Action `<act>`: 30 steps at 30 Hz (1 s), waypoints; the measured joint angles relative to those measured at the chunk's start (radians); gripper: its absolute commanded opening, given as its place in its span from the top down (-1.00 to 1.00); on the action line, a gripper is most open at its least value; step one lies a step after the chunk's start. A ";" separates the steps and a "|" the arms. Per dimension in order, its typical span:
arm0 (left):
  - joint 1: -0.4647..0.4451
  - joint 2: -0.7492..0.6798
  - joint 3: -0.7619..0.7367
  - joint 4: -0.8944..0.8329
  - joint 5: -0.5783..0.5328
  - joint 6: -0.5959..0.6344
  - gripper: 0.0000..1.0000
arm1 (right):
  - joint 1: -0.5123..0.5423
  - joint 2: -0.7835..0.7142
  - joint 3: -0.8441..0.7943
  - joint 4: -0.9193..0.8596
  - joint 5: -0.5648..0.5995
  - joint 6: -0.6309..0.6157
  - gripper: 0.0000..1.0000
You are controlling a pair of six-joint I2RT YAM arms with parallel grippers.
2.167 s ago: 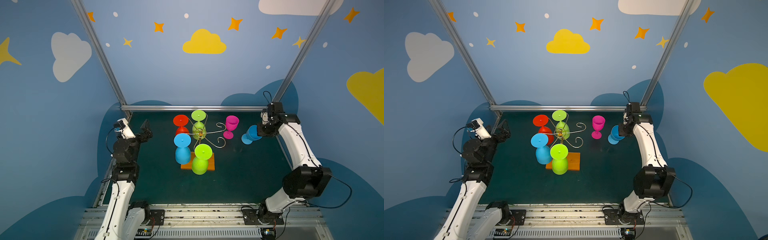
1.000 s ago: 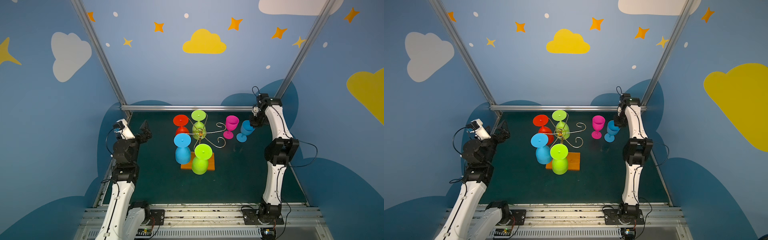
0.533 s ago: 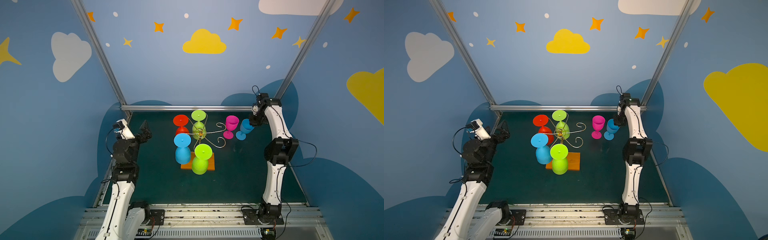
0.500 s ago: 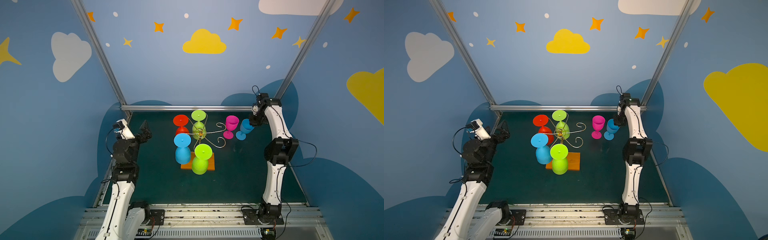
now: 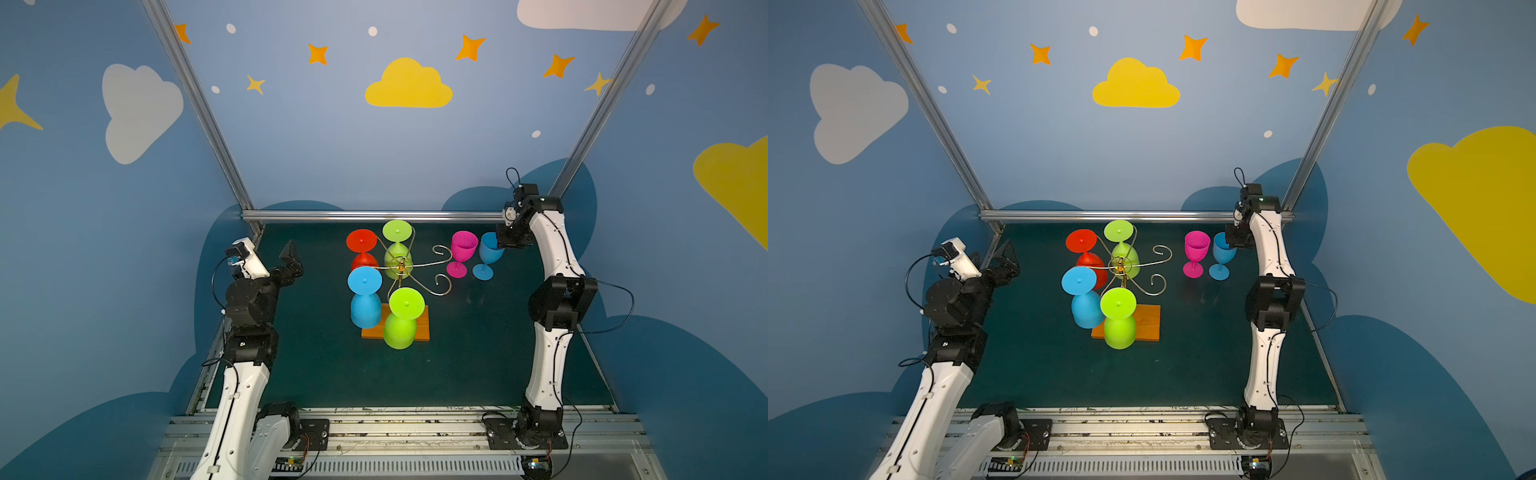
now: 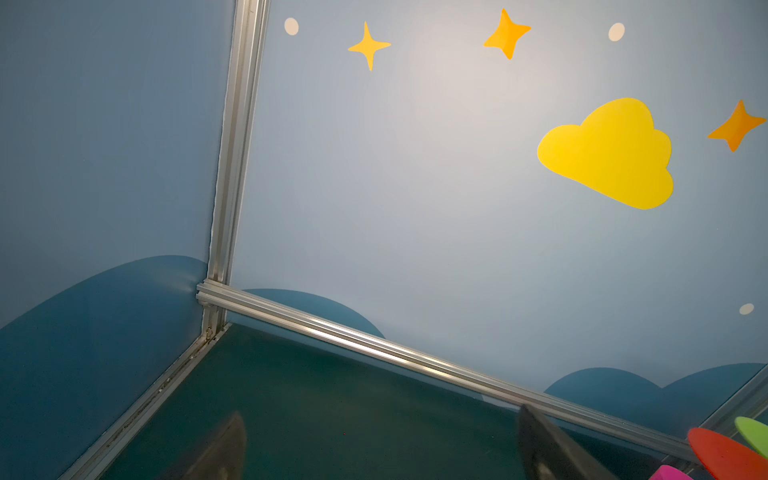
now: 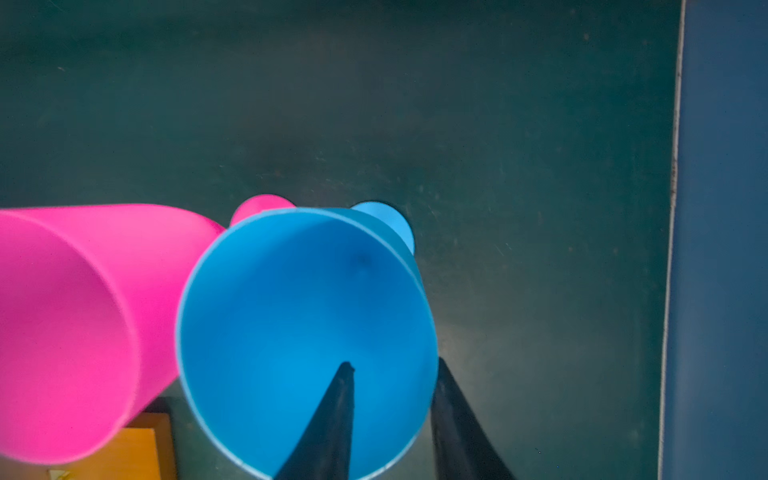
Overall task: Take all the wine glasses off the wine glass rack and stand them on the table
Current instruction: 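Open the right gripper and lift it off the cyan glass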
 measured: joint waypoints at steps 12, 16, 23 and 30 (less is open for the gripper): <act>0.000 0.000 0.000 0.000 0.000 0.000 -0.99 | -0.013 -0.251 -0.101 0.126 -0.081 0.068 0.28; 0.000 0.000 0.000 -0.001 0.000 0.000 -0.99 | -0.026 -0.481 -0.324 0.263 -0.143 0.111 0.25; 0.000 0.000 0.000 -0.001 0.000 -0.001 -0.99 | -0.034 -0.877 -0.737 0.493 -0.295 0.205 0.24; 0.002 -0.001 0.000 -0.001 0.000 -0.003 -0.99 | 0.008 -1.211 -1.045 0.594 -0.476 0.319 0.13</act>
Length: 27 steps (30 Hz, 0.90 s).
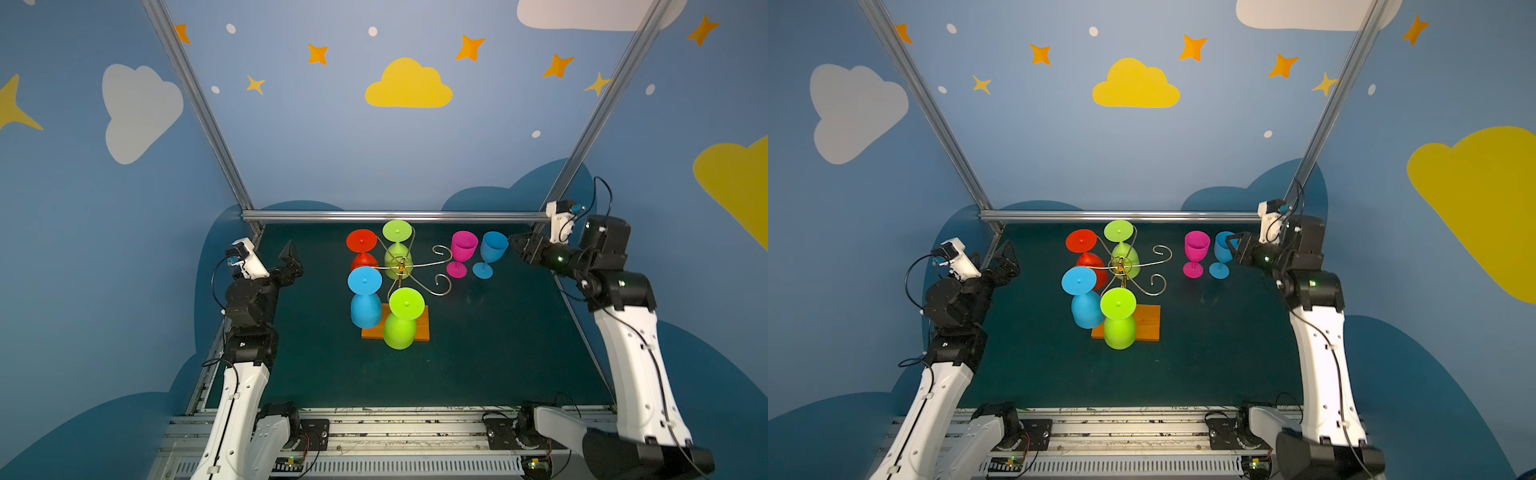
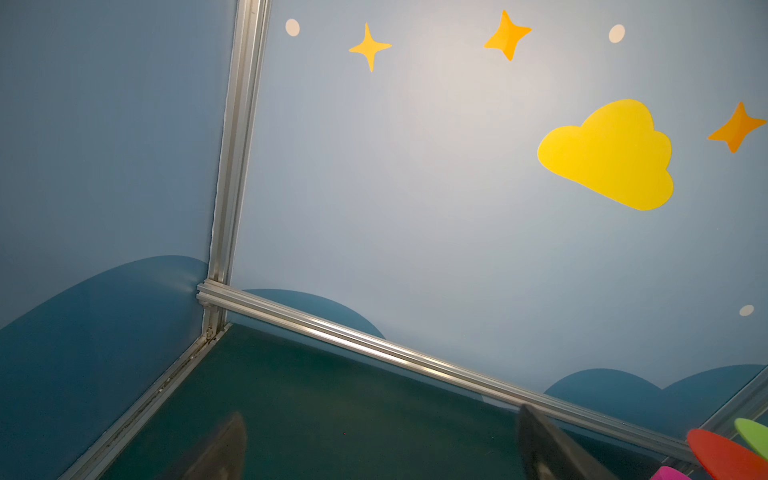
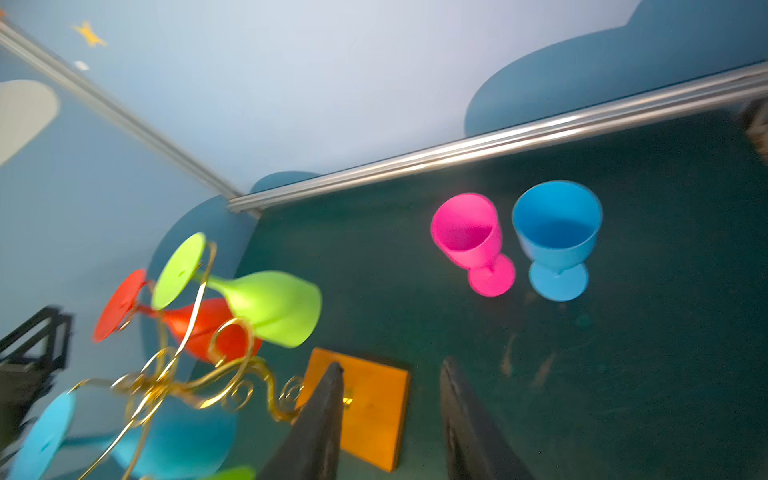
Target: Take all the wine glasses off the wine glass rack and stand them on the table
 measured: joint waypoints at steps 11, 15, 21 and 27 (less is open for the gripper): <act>0.006 -0.001 0.000 0.000 0.001 -0.007 -0.99 | 0.287 -0.286 -0.304 0.104 -0.122 0.257 0.10; 0.006 -0.001 0.000 0.000 0.001 -0.013 -0.99 | 0.388 -0.331 -0.410 0.179 -0.094 0.382 0.12; 0.006 -0.001 0.000 0.000 0.001 -0.021 -0.99 | 0.567 -0.317 -0.436 0.257 0.015 0.476 0.13; 0.008 -0.001 0.000 0.000 0.001 -0.023 -0.99 | 0.735 -0.245 -0.436 0.351 0.113 0.515 0.13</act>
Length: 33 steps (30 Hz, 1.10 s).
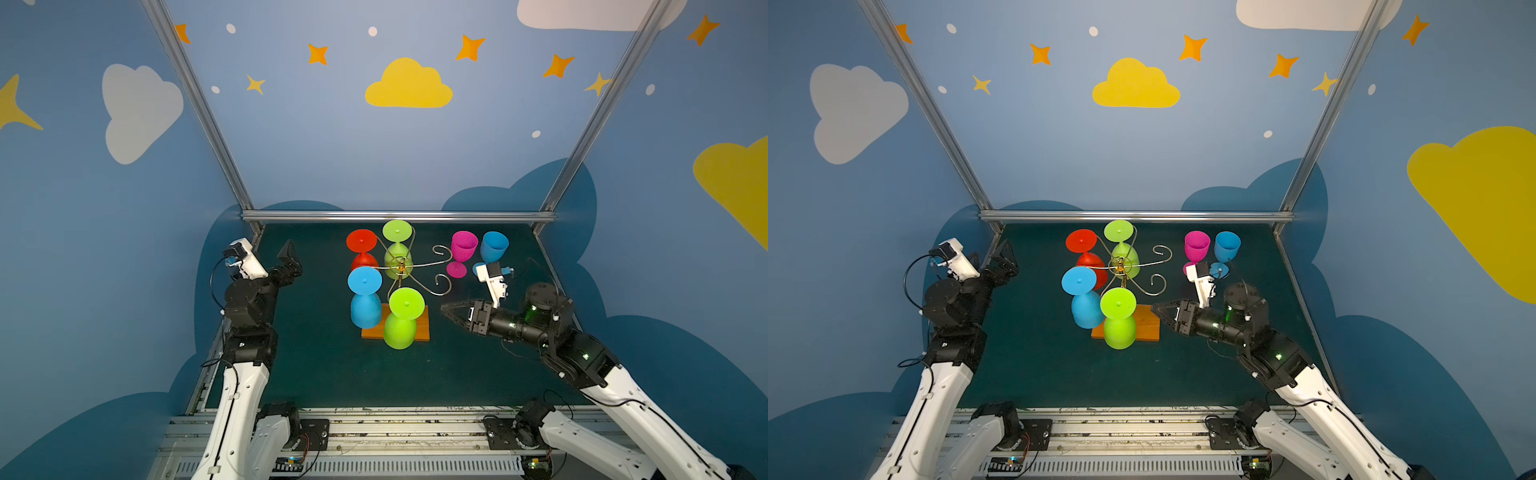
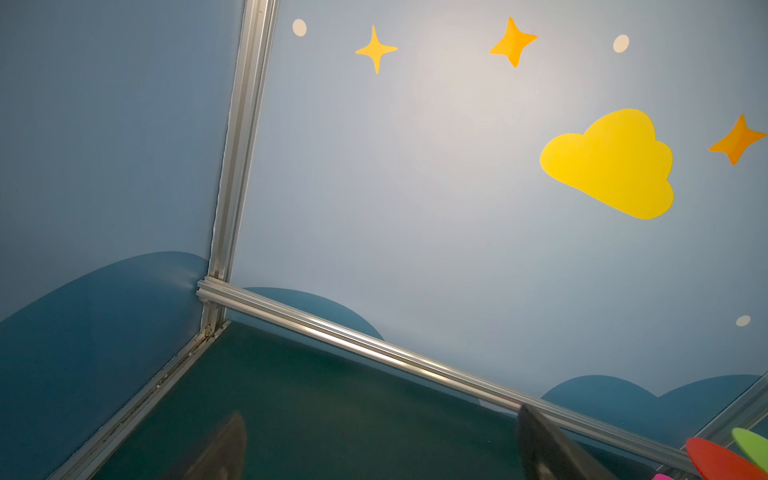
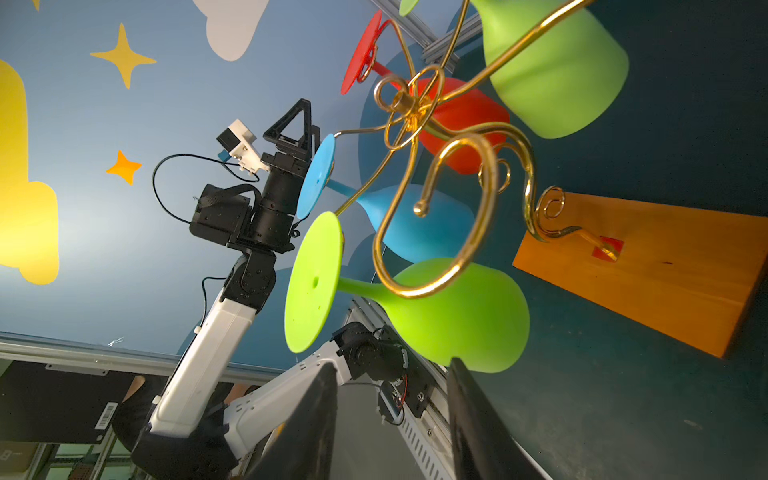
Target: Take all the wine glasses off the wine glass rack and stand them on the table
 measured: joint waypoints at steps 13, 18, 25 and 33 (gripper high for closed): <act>0.000 -0.009 0.000 0.000 0.000 0.000 -0.99 | 0.124 0.083 0.035 0.083 0.119 0.019 0.13; 0.000 -0.011 0.000 0.000 0.000 0.000 -0.99 | 0.136 0.069 0.038 0.089 0.138 0.020 0.13; 0.000 -0.011 0.000 0.000 0.000 0.000 -0.99 | 0.156 0.071 0.040 0.089 0.151 0.020 0.12; 0.000 -0.013 0.000 0.000 0.000 0.000 -0.99 | 0.181 0.123 0.055 0.105 0.150 0.023 0.12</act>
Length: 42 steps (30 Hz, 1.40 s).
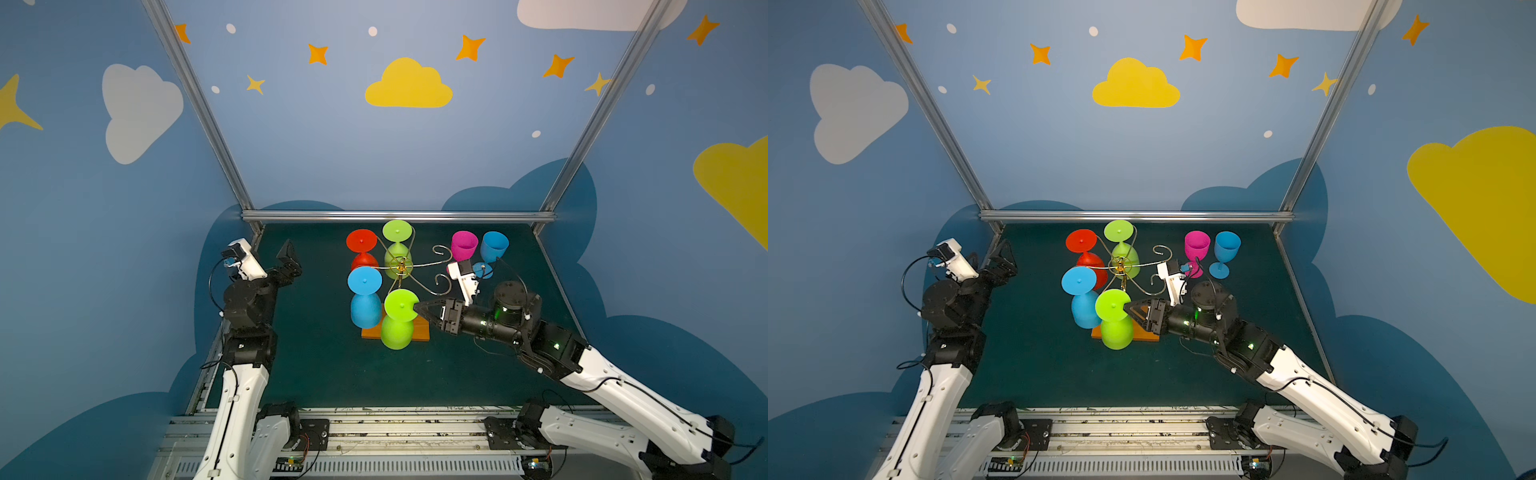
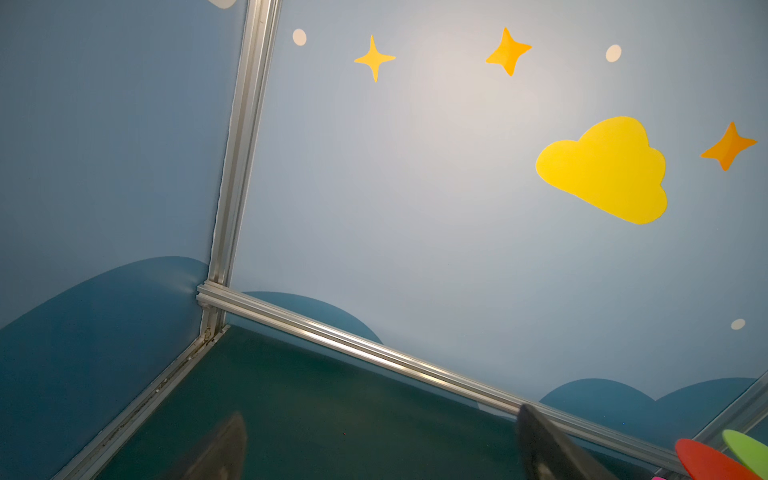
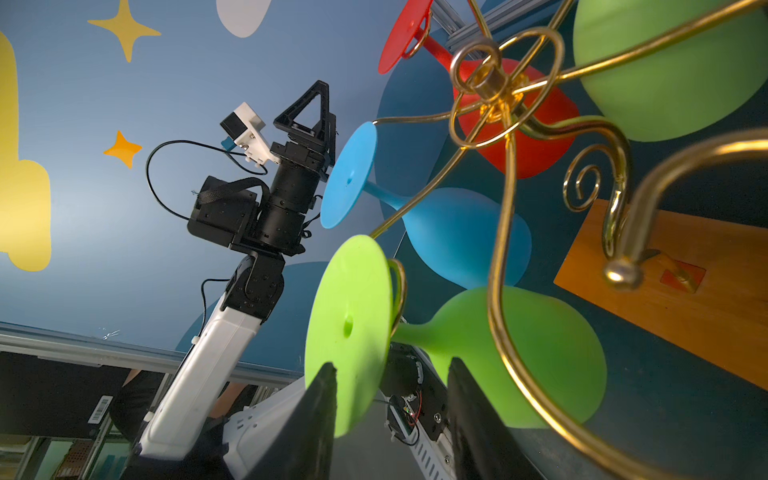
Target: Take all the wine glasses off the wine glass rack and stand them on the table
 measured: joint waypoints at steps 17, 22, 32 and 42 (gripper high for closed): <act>0.000 -0.007 0.000 0.000 0.000 0.000 -0.99 | 0.008 0.032 0.031 0.022 -0.001 0.007 0.69; 0.000 -0.007 0.000 0.000 0.000 0.000 -0.99 | 0.008 0.032 0.031 0.029 0.000 0.016 0.91; 0.000 -0.009 0.000 0.000 0.000 0.000 -0.99 | 0.009 0.023 0.033 0.040 0.003 0.020 1.00; 0.000 -0.009 0.000 0.000 0.000 0.000 -0.99 | -0.003 0.012 0.069 0.019 -0.002 0.042 1.00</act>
